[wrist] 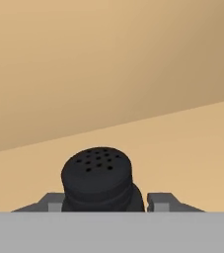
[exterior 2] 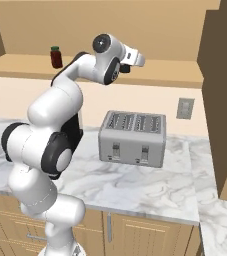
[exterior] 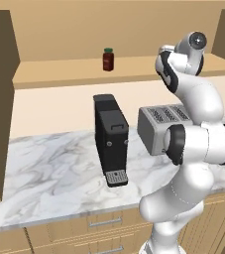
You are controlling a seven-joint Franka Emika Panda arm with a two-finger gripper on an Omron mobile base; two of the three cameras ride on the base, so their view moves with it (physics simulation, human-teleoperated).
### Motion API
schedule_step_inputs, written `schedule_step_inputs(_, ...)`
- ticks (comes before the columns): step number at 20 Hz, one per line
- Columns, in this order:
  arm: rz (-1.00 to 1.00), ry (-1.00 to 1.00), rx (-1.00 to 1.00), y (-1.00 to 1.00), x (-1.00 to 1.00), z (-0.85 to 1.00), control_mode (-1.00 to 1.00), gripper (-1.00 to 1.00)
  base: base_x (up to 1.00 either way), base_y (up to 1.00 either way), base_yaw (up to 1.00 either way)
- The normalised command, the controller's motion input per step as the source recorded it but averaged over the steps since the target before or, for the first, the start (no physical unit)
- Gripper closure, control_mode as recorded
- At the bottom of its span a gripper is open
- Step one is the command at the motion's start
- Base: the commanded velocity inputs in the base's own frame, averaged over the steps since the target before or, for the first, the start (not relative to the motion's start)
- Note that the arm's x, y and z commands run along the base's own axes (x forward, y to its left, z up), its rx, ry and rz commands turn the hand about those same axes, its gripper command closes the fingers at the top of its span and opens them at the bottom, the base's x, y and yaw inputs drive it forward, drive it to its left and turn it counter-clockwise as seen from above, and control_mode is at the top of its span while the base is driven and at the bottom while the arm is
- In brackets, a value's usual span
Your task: Collect the paprika, mayonnaise, and shaker from the cabinet and place them next to the stove.
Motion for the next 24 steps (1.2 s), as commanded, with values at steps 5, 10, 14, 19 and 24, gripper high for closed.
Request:
schedule_step_inputs(5,0.0,0.01,0.0,0.0,0.0,-0.13,-1.0,1.0,0.0,0.0,0.0)
schedule_step_inputs(10,0.0,0.0,0.0,0.0,0.0,-0.11,-1.0,1.0,0.0,0.0,0.0)
schedule_step_inputs(14,0.0,0.0,0.0,0.0,0.0,-0.18,-1.0,1.0,0.0,0.0,0.0)
schedule_step_inputs(19,0.0,0.0,0.01,0.0,-0.47,-0.16,-1.0,1.0,0.0,0.0,0.0)
schedule_step_inputs(24,0.02,-0.03,0.01,0.0,-0.9,-0.04,-1.0,1.0,0.0,0.0,0.0)
